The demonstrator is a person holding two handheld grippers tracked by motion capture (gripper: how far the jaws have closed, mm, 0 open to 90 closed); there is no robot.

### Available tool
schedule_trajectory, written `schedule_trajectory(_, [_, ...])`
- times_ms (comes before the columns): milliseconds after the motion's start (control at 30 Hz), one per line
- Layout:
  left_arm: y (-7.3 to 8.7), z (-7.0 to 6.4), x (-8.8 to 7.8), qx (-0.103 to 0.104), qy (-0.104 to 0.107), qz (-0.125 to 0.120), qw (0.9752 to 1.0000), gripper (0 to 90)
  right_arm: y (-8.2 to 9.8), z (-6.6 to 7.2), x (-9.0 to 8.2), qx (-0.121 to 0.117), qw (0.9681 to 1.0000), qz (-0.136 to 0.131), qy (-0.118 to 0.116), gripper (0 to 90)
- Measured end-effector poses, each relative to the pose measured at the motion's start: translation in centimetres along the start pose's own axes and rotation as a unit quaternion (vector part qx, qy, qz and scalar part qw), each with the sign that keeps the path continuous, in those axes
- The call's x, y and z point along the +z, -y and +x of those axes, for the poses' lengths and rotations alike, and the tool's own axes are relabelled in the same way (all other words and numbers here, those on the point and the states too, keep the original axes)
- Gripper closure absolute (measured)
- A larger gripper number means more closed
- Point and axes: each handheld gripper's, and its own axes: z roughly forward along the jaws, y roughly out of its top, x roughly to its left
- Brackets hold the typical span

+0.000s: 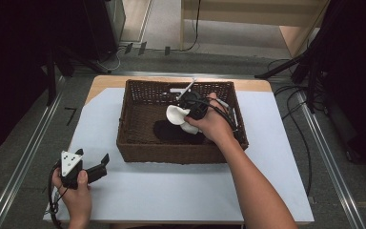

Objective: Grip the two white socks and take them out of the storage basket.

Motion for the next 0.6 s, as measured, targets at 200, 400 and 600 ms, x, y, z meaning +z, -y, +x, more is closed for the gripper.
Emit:
schedule_trajectory(200, [0.0,0.0,0.0,-0.001,-0.001,-0.001,1.0,7.1,1.6,-0.3,-1.4,0.035,0.9964,-0.074,0.021,78.9])
schedule_trajectory(400, [0.0,0.0,0.0,-0.001,-0.003,-0.001,1.0,7.2,3.3,-0.7,-2.5,0.069,0.9844,-0.154,0.05,78.1])
schedule_trajectory(600, [0.0,0.0,0.0,-0.001,-0.004,0.0,1.0,7.2,5.0,-1.1,-3.4,0.104,0.9699,-0.209,0.07,77.4])
